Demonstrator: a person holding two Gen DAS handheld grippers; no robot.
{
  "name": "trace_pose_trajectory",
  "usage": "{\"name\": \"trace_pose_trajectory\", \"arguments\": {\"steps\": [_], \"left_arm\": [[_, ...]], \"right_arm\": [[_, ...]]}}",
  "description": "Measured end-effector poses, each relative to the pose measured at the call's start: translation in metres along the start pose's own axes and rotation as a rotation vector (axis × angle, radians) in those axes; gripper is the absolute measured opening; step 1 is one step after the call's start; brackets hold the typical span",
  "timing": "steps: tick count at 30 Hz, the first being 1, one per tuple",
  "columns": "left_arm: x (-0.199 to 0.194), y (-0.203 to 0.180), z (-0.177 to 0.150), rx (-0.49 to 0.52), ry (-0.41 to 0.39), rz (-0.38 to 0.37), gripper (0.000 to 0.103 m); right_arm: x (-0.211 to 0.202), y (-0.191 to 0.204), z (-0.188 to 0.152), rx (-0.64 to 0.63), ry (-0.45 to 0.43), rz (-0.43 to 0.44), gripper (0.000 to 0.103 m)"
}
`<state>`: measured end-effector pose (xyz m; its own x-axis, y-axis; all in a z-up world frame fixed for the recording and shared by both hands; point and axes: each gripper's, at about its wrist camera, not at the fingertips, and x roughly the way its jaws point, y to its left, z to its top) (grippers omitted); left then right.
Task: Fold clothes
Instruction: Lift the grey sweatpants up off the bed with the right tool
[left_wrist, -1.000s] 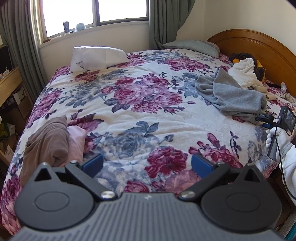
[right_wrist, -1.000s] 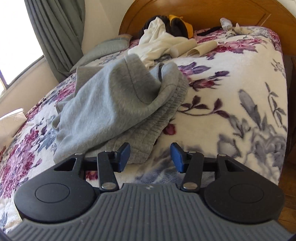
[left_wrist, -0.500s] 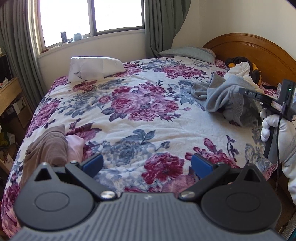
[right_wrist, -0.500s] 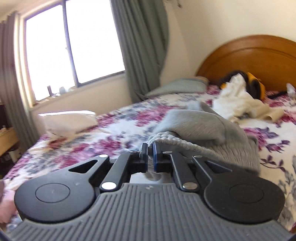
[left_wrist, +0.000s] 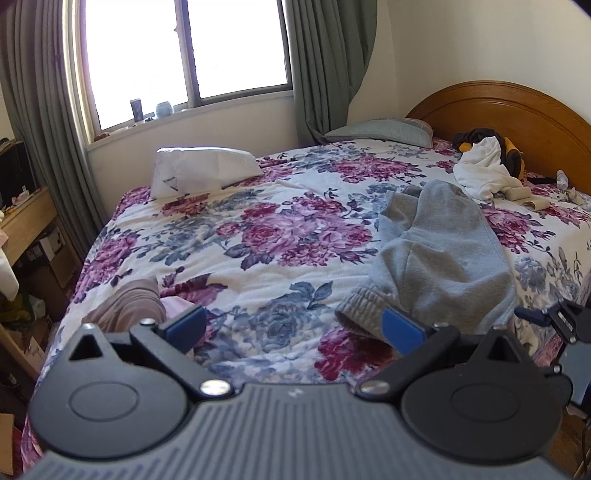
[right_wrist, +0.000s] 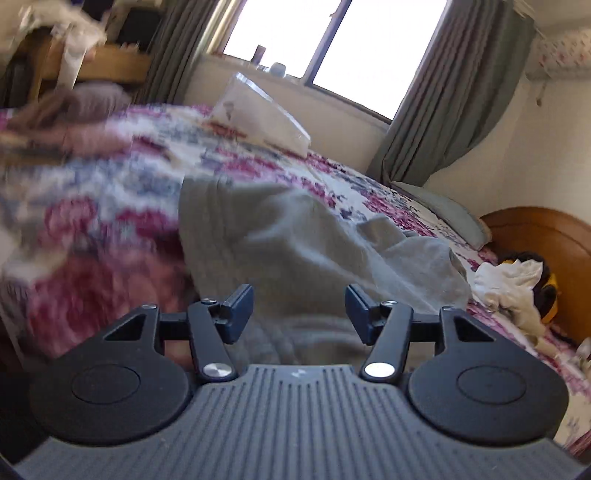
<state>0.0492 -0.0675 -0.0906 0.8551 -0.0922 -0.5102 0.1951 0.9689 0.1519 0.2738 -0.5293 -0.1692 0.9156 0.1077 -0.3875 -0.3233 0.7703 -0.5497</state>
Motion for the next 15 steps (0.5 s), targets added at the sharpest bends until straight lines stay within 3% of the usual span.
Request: {"name": "trace_pose_trajectory", "arguments": {"steps": [3,6,15], "left_arm": [[0.005,0.001,0.0,0.026,-0.008,0.024,0.103],[0.004,0.004,-0.001,0.031,-0.005,0.027,0.103],[0.006,0.009,-0.01,0.052,0.022,0.034,0.103]], "right_arm": [[0.002,0.015,-0.015,-0.146,-0.015,-0.036,0.059],[0.005,0.024,-0.03,-0.34,-0.065,-0.075,0.071],[-0.02,0.006,-0.063,-0.758,-0.147,0.049,0.075]]}}
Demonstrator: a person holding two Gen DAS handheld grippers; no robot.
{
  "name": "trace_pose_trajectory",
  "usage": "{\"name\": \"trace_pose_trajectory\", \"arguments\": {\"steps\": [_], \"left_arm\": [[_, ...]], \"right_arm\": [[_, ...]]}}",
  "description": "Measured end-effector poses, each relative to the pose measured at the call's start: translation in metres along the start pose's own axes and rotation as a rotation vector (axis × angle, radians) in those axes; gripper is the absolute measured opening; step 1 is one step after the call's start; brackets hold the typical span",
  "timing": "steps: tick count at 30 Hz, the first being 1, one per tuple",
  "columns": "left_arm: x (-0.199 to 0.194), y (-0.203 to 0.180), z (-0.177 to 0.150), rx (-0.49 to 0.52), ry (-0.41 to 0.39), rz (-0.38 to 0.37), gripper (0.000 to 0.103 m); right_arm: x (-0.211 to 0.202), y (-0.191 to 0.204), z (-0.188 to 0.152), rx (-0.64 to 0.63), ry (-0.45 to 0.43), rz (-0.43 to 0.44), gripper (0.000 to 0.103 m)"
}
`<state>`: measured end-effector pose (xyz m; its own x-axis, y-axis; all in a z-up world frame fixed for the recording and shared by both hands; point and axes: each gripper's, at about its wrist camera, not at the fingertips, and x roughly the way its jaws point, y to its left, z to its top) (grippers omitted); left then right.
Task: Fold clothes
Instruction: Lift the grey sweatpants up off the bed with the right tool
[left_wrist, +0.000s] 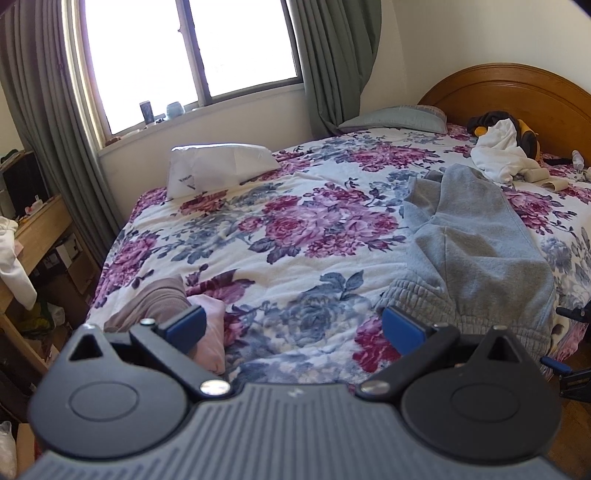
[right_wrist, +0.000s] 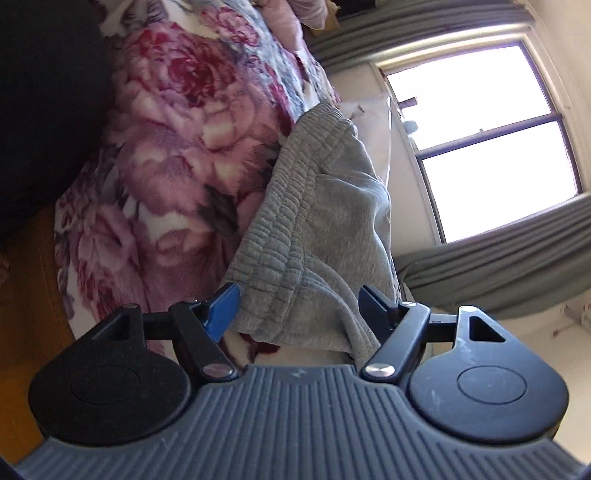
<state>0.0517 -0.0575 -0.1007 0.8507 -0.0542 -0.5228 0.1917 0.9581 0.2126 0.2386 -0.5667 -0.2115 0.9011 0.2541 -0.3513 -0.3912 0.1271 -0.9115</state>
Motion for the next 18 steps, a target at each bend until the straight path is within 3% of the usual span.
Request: {"name": "trace_pose_trajectory", "arguments": {"steps": [5,7,8,9,10,11,15,18], "left_arm": [[0.001,-0.007,0.001,0.004,-0.004,-0.023,0.103],[0.003,-0.01,0.002,0.006,0.001,-0.032,0.103],[0.002,-0.012,0.001,0.01,0.007,-0.038,0.103],[0.001,-0.013,0.0,0.017,0.015,-0.047,0.103],[-0.001,-0.013,-0.002,0.027,0.012,-0.048,0.103],[-0.004,-0.013,-0.004,0.037,0.01,-0.05,0.103],[-0.012,-0.012,-0.017,0.08,-0.021,-0.04,0.103],[-0.015,-0.011,-0.018,0.081,-0.047,-0.049,0.103]], "right_arm": [[-0.002,0.019,-0.009,-0.198,-0.051,0.021,0.078],[0.009,0.026,-0.001,-0.241,-0.054,0.031,0.073],[0.014,0.023,0.004,-0.197,-0.026,0.067,0.05],[0.021,0.016,0.009,-0.137,0.009,0.107,0.043],[0.026,0.005,0.017,-0.032,0.045,0.136,0.027],[0.026,-0.005,0.024,0.036,0.059,0.105,0.022],[0.014,-0.065,0.048,0.295,0.069,-0.019,0.019],[-0.015,-0.171,0.077,0.603,0.0,-0.129,0.018]]}}
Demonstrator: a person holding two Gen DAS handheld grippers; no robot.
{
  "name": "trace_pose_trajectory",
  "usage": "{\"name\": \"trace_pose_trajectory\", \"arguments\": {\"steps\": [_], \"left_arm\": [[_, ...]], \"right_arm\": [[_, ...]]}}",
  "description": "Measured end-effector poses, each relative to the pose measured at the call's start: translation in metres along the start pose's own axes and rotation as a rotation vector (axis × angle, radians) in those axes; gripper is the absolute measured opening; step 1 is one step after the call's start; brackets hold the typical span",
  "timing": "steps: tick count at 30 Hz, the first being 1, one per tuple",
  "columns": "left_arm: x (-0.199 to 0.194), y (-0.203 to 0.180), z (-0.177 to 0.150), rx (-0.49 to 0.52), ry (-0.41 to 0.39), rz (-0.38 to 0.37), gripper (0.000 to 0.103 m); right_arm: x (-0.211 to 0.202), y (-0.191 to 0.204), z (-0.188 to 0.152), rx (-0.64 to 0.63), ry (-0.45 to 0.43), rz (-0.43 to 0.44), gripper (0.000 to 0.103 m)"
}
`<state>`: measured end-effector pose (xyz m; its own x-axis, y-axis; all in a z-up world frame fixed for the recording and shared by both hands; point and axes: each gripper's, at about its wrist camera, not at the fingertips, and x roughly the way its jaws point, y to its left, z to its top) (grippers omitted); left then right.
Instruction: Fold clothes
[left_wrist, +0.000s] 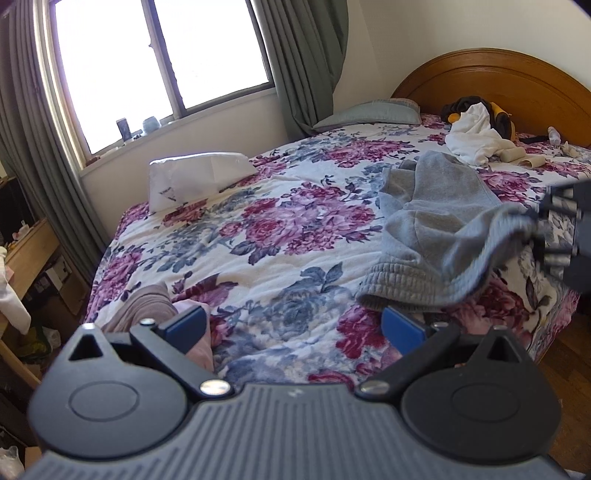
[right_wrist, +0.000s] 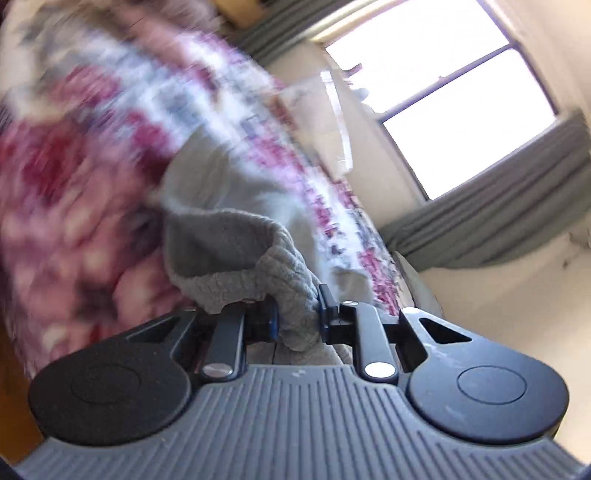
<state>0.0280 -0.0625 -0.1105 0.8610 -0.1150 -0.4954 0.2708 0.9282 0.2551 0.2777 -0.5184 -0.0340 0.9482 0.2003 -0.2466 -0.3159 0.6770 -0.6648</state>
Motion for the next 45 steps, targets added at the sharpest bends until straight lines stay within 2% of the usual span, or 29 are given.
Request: {"name": "trace_pose_trajectory", "arguments": {"steps": [2,5,9,13,15,19,23,26,29,31,32,33,34,35,36,37,41,45], "left_arm": [[-0.005,0.001,0.004,-0.011,-0.03,-0.01,0.103],[-0.022,0.007,0.012,-0.038,-0.089,-0.025,0.103],[-0.048,0.012,0.023,-0.044,-0.183,-0.056,0.103],[-0.077,0.009,0.039,0.002,-0.311,-0.109,0.103],[-0.1,0.004,0.053,0.04,-0.409,-0.15,0.103],[-0.143,-0.006,0.078,0.093,-0.606,-0.191,0.103],[-0.167,-0.009,0.113,0.115,-0.735,-0.136,0.103],[-0.162,-0.003,0.148,0.12,-0.77,-0.107,0.103],[-0.144,0.007,0.188,0.049,-0.758,-0.036,0.103],[-0.141,0.019,0.205,-0.004,-0.773,-0.079,0.101],[-0.142,0.025,0.213,-0.026,-0.785,-0.106,0.097],[-0.142,0.03,0.22,-0.049,-0.797,-0.132,0.083],[-0.142,0.036,0.228,-0.072,-0.808,-0.159,0.065],[-0.142,0.041,0.236,-0.095,-0.818,-0.184,0.051],[-0.138,0.045,0.245,-0.122,-0.799,-0.191,0.021],[-0.134,0.049,0.253,-0.148,-0.78,-0.198,0.009],[-0.126,0.074,0.285,-0.246,-0.743,-0.242,0.005],[-0.127,0.104,0.314,-0.29,-0.737,-0.267,0.005]], "right_arm": [[-0.014,-0.039,0.045,0.125,-0.071,-0.024,0.018],[-0.038,-0.095,0.11,0.247,-0.177,-0.061,0.018],[-0.062,-0.155,0.184,0.337,-0.234,-0.124,0.018],[-0.084,-0.198,0.251,0.409,-0.232,-0.184,0.018],[-0.094,-0.218,0.28,0.443,-0.222,-0.217,0.018],[-0.119,-0.235,0.315,0.465,-0.204,-0.265,0.018],[-0.144,-0.237,0.339,0.451,-0.229,-0.289,0.018],[-0.163,-0.237,0.357,0.408,-0.25,-0.321,0.018],[-0.172,-0.241,0.37,0.343,-0.257,-0.371,0.018],[-0.17,-0.25,0.375,0.341,-0.251,-0.385,0.018],[-0.167,-0.256,0.378,0.342,-0.249,-0.388,0.018],[-0.164,-0.261,0.382,0.341,-0.248,-0.39,0.018],[-0.163,-0.265,0.382,0.344,-0.249,-0.393,0.018],[-0.161,-0.27,0.381,0.348,-0.248,-0.397,0.018],[-0.159,-0.276,0.382,0.349,-0.246,-0.407,0.018],[-0.154,-0.28,0.382,0.349,-0.242,-0.416,0.018],[-0.155,-0.302,0.371,0.385,-0.227,-0.438,0.018],[-0.167,-0.324,0.364,0.441,-0.244,-0.393,0.018]]}}
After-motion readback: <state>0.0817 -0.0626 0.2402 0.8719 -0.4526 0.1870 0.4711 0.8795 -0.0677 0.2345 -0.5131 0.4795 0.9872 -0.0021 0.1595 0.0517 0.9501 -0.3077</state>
